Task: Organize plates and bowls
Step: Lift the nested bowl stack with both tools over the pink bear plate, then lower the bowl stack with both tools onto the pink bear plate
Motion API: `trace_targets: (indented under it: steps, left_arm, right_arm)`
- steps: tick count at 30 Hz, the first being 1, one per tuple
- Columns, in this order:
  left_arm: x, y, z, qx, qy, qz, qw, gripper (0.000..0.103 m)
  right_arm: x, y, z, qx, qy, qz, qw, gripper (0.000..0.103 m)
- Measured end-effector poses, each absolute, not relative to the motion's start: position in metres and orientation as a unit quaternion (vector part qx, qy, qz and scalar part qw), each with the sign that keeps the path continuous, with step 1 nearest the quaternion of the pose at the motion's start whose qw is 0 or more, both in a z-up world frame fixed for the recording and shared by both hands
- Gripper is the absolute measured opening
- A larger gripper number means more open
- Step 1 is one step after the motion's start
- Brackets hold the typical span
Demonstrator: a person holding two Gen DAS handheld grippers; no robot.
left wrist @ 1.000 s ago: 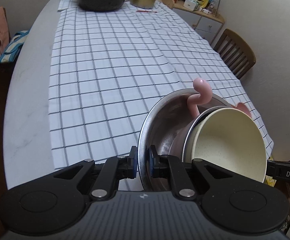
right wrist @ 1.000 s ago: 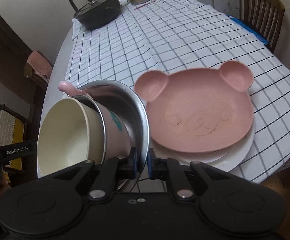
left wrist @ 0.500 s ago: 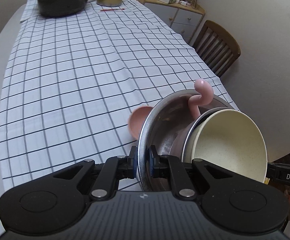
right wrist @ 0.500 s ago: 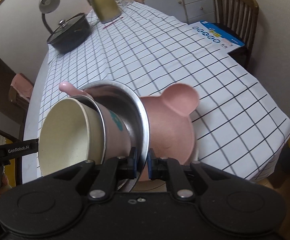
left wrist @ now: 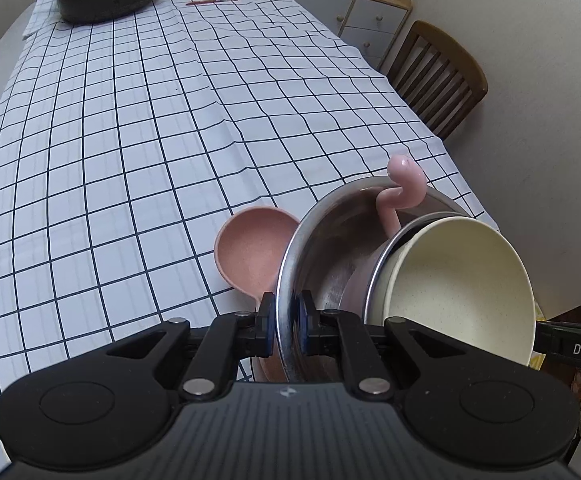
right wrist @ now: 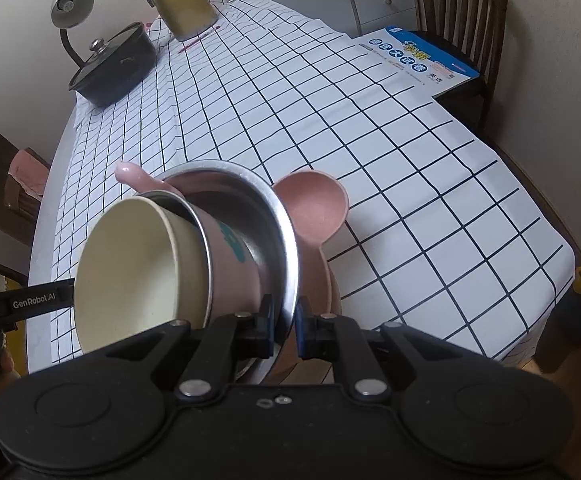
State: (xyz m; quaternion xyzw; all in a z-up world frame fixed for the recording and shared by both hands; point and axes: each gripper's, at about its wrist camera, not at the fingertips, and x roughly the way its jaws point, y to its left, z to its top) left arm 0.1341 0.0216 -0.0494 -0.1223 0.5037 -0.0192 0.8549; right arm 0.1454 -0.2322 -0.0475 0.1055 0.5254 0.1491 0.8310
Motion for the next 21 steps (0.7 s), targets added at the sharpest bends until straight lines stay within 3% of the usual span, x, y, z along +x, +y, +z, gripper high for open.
trace_targets:
  steps: [21]
  left_arm:
    - [0.136, 0.02, -0.07, -0.113, 0.527, -0.018, 0.842, 0.01]
  right_arm:
    - [0.151, -0.236, -0.073, 0.109, 0.554, 0.149, 0.812, 0.011]
